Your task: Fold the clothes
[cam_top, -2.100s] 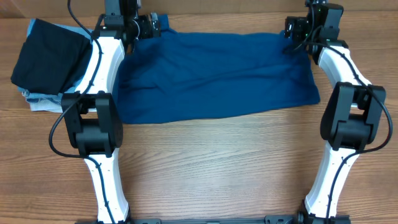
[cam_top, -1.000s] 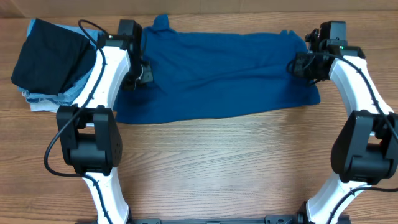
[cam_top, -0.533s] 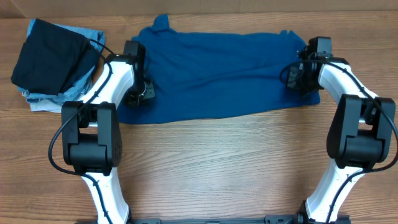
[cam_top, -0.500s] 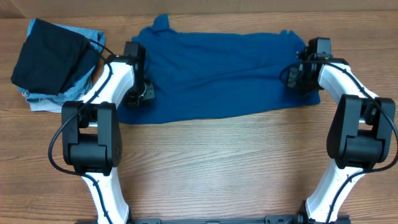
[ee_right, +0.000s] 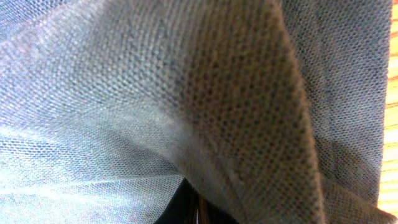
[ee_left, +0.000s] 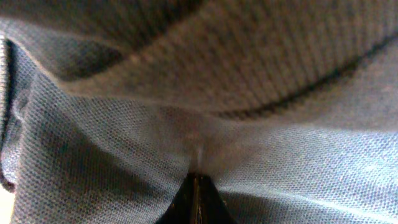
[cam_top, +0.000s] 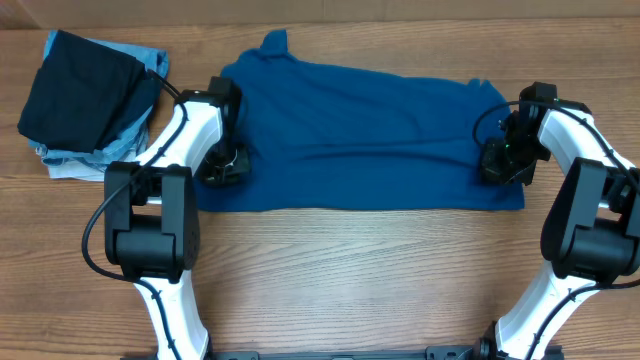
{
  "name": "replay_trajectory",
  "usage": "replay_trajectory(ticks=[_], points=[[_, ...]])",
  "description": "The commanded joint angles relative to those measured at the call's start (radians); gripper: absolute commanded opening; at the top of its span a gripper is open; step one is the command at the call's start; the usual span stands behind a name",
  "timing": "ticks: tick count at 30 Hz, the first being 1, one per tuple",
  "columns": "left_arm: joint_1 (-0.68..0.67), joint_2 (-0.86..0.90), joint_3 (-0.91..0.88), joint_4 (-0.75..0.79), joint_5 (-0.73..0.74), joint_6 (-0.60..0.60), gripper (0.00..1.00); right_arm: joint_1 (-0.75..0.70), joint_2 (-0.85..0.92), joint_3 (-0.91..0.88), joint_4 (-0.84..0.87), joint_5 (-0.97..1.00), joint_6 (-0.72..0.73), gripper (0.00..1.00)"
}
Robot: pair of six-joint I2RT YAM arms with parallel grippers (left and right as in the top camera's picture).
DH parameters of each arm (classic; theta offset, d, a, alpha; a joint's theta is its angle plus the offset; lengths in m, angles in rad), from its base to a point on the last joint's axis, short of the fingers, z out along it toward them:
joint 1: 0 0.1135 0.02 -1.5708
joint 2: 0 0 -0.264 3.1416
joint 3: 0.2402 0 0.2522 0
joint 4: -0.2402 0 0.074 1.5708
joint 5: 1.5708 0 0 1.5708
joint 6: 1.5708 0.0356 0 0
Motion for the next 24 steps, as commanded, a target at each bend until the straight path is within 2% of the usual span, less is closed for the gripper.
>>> replay_trajectory(ticks=[1,6,7,8,11,12,14,15,16,17,18,19,20,24], points=[[-0.02,-0.001,-0.013,-0.035,-0.021,-0.034,0.04,-0.006,0.043,-0.048,-0.019,0.087,0.011,0.04],[-0.026,-0.001,0.071,-0.069,-0.026,-0.035,0.04,-0.006,-0.032,-0.008,-0.037,0.05,0.011,0.04],[-0.026,-0.001,0.109,-0.097,-0.026,-0.035,0.05,-0.006,-0.055,0.003,-0.048,0.048,0.011,0.09],[-0.026,-0.001,0.155,-0.127,-0.026,-0.035,0.06,-0.006,-0.07,0.015,-0.059,0.039,0.011,0.18],[-0.026,-0.001,0.345,-0.197,-0.026,-0.035,0.12,-0.006,-0.148,0.11,-0.115,-0.037,0.011,0.25],[-0.026,-0.001,0.429,-0.212,-0.025,-0.035,0.18,-0.006,-0.174,0.157,-0.123,-0.08,0.011,0.34],[-0.026,-0.001,0.534,-0.211,-0.017,-0.019,0.35,-0.006,-0.201,0.224,-0.122,-0.133,0.011,0.41],[-0.026,-0.001,0.594,-0.209,-0.017,-0.017,0.55,-0.006,-0.205,0.266,-0.126,-0.138,0.011,0.5],[-0.026,-0.001,0.637,-0.204,-0.017,-0.017,0.7,-0.006,-0.205,0.291,-0.131,-0.14,0.011,0.56],[-0.025,-0.001,0.673,-0.197,-0.015,-0.017,0.79,-0.006,-0.205,0.32,-0.133,-0.157,0.011,0.57],[-0.023,-0.001,0.723,-0.188,-0.014,-0.016,0.94,-0.007,-0.205,0.356,-0.129,-0.195,0.01,0.58],[-0.023,-0.001,0.743,-0.179,-0.014,-0.013,1.0,-0.007,-0.205,0.369,-0.123,-0.203,0.01,0.62],[-0.023,-0.001,0.761,-0.173,-0.007,0.01,1.0,-0.007,-0.205,0.375,-0.102,-0.204,0.009,0.68],[-0.023,-0.001,0.768,-0.119,0.073,0.066,1.0,-0.007,-0.204,0.375,-0.038,-0.204,-0.016,0.7]])
